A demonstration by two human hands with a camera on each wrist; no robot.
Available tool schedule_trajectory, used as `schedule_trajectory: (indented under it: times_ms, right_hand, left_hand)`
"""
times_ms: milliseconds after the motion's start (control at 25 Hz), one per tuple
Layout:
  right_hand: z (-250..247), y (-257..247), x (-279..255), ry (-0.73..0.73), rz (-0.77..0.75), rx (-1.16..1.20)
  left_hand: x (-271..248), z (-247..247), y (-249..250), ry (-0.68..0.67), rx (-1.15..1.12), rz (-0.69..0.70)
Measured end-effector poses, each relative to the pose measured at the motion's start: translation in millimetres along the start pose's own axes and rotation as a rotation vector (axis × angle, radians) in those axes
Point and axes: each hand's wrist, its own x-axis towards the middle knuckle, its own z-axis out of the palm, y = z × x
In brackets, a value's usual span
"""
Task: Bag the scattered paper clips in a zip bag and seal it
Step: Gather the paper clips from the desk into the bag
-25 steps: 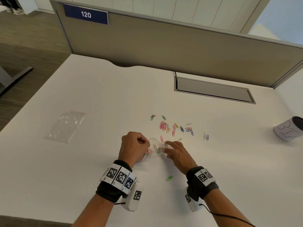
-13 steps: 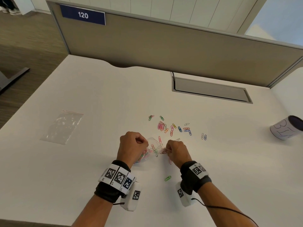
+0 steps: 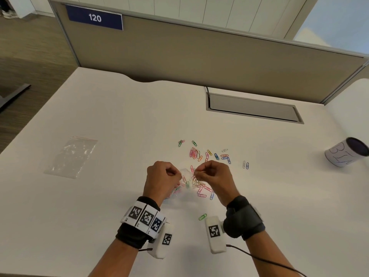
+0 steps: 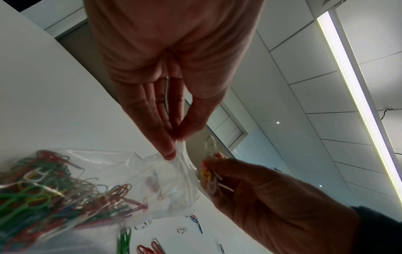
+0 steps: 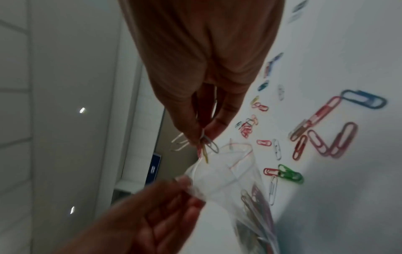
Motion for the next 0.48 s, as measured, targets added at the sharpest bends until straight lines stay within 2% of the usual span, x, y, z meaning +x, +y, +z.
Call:
schedule_trajectory:
  times_ms: [120, 200, 320, 400, 480]
  right_hand:
    - [13.3, -3.0, 4.0, -0.062, -0.091, -0.461]
    - [19.7, -3.7, 4.6, -0.104, -0.135, -0.607]
    - [20.0, -5.6, 3.2, -0.143, -0.148, -0.566]
    - [6.8, -3.8, 0.7, -0.046, -0.123, -0.419]
    - [-16.3, 9.3, -4.5, 0.068, -0.078, -0.468]
  left_hand:
    - [0.5, 1.5, 0.8, -0.005, 0.001, 0.009]
    - [0.8, 2.3, 0.8, -0.004, 0.015, 0.023]
    - [0.5, 2.4, 1.7, -0.007, 0.025, 0.03]
    - [1.7, 1.2, 2.5, -0.005, 0.009, 0.017]
    - [2.9, 0.1, 2.6, -0.001, -0.007, 0.001]
